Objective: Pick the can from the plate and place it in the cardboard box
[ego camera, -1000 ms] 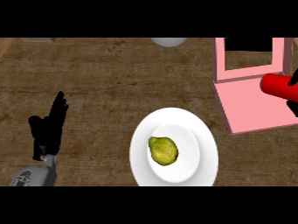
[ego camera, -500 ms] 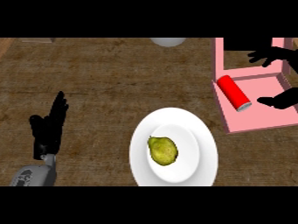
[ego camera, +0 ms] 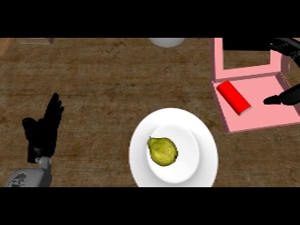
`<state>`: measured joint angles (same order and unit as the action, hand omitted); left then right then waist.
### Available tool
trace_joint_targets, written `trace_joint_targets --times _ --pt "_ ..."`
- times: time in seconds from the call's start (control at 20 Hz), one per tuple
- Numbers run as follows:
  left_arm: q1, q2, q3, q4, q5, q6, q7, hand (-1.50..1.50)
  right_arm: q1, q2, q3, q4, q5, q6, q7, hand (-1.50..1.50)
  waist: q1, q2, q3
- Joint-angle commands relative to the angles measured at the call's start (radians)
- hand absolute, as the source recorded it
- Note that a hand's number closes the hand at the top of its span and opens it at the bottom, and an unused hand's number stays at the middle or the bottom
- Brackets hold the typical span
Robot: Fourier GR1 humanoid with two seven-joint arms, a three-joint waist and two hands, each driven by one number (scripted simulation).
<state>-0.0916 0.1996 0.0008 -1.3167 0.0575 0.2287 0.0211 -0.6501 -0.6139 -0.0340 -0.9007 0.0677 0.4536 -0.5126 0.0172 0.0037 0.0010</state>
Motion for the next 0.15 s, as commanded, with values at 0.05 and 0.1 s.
trace_joint_targets --times 0.05,0.1 --pt "-0.031 -0.016 -0.006 0.022 -0.016 0.013 0.004 0.00 -0.064 -0.075 -0.130 0.198 -0.131 0.177 -0.038 -1.50 0.000 0.005 0.000" --pt "-0.025 0.007 0.005 -0.002 -0.006 -0.003 0.025 0.00 -0.080 -0.088 -0.147 0.237 -0.135 0.185 -0.028 -1.50 0.003 0.004 0.000"
